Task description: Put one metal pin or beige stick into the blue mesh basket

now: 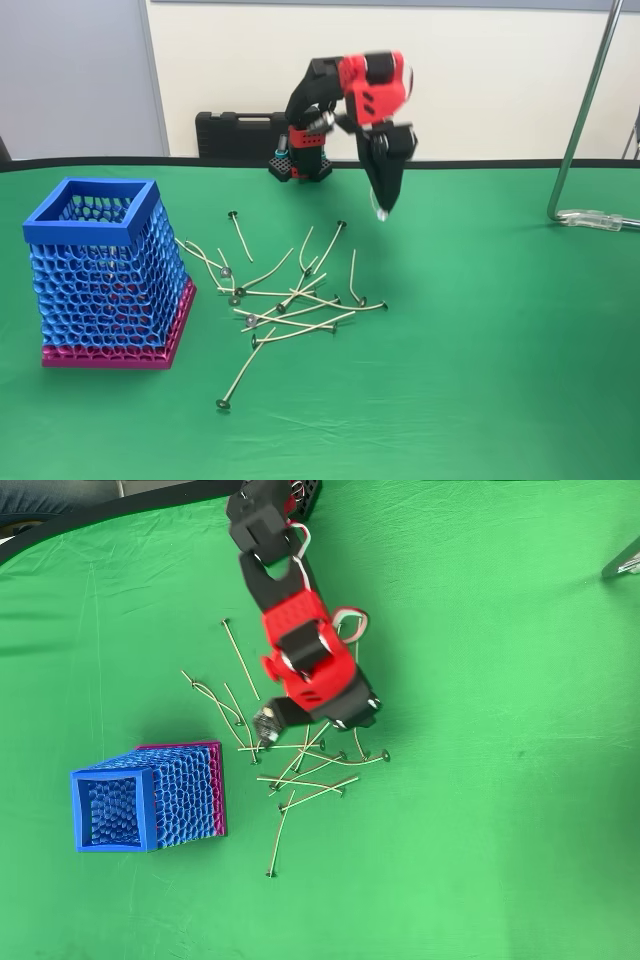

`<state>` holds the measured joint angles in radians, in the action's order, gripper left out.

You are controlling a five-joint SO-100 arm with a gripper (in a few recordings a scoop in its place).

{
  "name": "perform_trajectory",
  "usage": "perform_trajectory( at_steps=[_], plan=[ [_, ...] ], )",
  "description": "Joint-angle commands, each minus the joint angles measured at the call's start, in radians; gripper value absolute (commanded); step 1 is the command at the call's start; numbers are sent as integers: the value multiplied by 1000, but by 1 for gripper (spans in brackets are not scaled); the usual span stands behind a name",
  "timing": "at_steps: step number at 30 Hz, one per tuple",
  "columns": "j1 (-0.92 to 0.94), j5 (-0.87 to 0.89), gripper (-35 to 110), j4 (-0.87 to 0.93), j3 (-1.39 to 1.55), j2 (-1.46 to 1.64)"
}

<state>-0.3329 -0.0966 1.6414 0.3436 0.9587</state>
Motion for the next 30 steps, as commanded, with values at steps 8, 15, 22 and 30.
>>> perform_trajectory(
  at_steps=[8, 15, 22, 30],
  plan=[
    [229, -78, 0, 8, 110, 362],
    [396, -147, 0, 8, 126, 443],
    [545, -212, 0, 8, 54, 445],
    [686, -275, 0, 8, -124, 368]
  ],
)
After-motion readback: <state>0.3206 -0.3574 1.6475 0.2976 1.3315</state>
